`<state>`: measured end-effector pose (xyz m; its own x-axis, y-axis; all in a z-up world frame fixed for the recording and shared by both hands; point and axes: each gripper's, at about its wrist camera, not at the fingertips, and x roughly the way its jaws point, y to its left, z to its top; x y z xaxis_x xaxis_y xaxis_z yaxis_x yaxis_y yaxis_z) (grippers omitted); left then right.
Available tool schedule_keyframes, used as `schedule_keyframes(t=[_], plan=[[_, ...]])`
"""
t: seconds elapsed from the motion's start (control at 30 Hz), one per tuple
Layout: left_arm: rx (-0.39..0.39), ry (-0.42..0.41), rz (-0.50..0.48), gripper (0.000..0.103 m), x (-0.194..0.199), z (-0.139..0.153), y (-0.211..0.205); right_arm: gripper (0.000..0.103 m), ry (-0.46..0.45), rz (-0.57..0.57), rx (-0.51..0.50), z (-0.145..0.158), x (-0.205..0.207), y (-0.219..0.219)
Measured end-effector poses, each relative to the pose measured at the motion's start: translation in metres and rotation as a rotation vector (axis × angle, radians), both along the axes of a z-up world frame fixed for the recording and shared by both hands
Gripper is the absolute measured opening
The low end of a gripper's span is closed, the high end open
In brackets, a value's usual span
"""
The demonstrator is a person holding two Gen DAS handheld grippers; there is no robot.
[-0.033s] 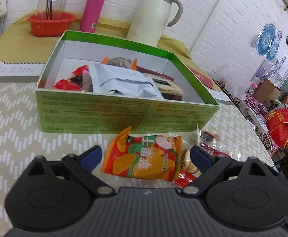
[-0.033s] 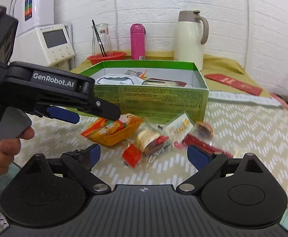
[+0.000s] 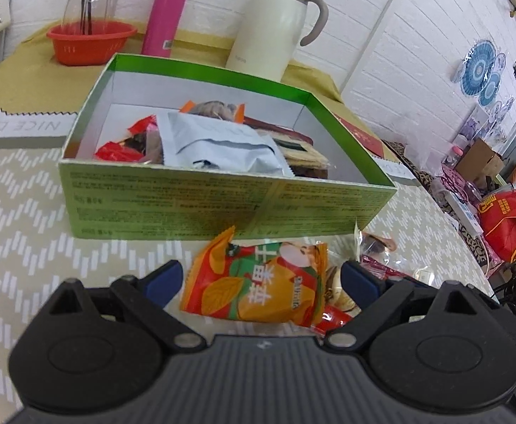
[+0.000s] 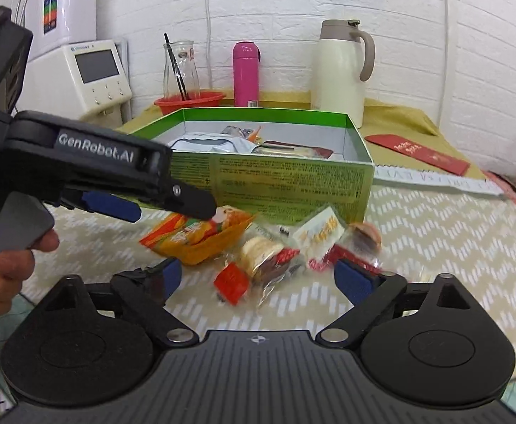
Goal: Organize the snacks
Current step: 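Open the right tool and move it back toward the loose snacks, then grasp the clear packet with the cream-filled snack using the right tool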
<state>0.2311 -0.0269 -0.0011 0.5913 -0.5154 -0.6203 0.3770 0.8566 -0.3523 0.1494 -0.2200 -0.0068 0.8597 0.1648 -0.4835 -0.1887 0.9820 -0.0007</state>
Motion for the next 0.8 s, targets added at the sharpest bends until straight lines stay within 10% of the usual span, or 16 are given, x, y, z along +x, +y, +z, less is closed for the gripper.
schedule_keyframes(t=[0.1, 0.23, 0.33, 0.5, 0.8], plan=[[0.021, 0.01, -0.014, 0.089, 0.005, -0.005, -0.007, 0.089, 0.049, -0.007, 0.032, -0.003, 0.012, -0.006], [0.023, -0.006, -0.03, 0.07, 0.003, -0.007, -0.007, 0.036, 0.069, 0.016, 0.119, -0.003, 0.001, -0.017], [0.019, 0.001, -0.044, 0.066, 0.001, -0.007, -0.009, 0.018, 0.075, 0.023, 0.128, 0.0, -0.011, -0.019], [-0.006, 0.014, -0.06, 0.049, -0.009, -0.004, -0.011, 0.022, 0.055, 0.037, 0.114, 0.002, -0.025, -0.019], [-0.099, -0.023, -0.116, 0.058, -0.026, 0.026, -0.014, 0.1, 0.026, 0.003, 0.117, 0.004, -0.019, -0.018]])
